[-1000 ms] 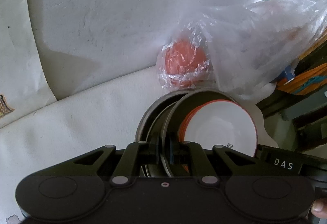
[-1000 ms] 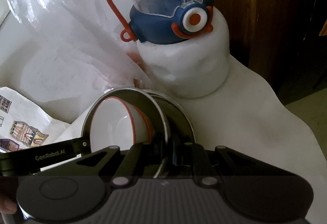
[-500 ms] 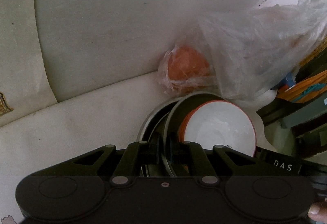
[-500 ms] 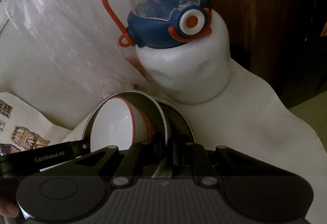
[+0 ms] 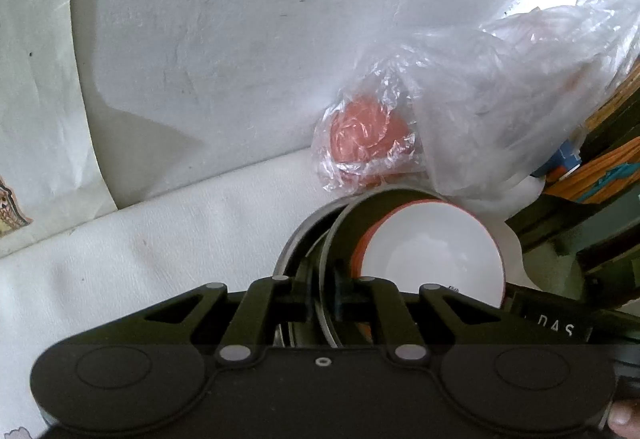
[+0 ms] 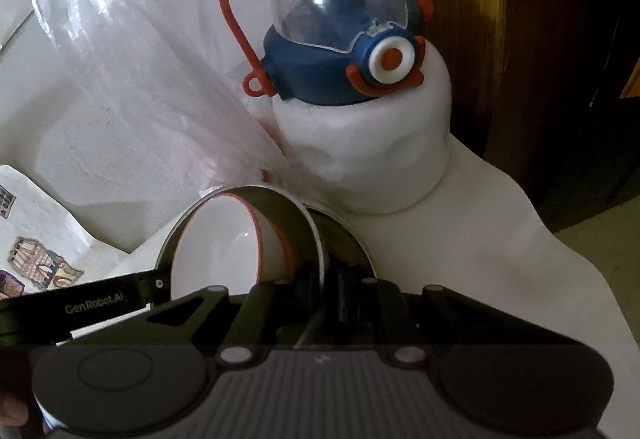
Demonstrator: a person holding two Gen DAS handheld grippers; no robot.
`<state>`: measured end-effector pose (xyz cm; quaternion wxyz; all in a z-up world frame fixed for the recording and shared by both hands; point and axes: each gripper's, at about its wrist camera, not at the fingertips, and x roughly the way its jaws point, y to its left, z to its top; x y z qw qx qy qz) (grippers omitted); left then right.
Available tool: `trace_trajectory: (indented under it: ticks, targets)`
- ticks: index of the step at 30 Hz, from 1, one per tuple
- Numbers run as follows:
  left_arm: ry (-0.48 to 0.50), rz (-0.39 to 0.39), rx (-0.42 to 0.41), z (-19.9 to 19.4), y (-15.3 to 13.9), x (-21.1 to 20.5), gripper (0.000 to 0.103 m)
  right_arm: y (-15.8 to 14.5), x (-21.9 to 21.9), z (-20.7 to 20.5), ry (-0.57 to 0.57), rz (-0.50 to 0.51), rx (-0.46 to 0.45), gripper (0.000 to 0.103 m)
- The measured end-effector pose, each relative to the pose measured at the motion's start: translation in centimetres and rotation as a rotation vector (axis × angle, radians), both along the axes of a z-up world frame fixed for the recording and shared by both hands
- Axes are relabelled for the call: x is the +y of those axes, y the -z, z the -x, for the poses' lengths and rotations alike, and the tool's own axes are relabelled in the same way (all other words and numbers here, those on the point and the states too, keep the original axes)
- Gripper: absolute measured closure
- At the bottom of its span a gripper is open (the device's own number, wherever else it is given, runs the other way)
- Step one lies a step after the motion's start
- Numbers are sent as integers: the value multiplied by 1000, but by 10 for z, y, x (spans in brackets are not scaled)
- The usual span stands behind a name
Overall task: Organize plates and bowls
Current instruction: 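Lower the stacked bowls onto the steel plate with both grippers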
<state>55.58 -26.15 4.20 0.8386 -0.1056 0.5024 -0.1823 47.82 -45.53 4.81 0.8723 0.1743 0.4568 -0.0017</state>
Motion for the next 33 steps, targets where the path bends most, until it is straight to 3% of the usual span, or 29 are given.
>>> trace_trajectory:
  ticks: [8,15,27,30,32,33]
  targets:
    - [2,-2,-1,-1,2,-6,91,-1,2,0,8,12,-3,89]
    - [2,-6,-2,-1,1,-9,90,-6,-1,3,30,8,-21,78]
    - [4,0,-8,2,-2,-5,87,-5,-2,6,37,10,-29,75]
    - [-11,-16,-29,4,-5,-3,74,-4,1,8,38,19,-30,74]
    - [-35,-34,-42,4,-6,0,58,-4,2,8,38,24,-31,73]
    - [-40,-32,-45,3,-6,3,57,-5,3,8,40,26,-32,70]
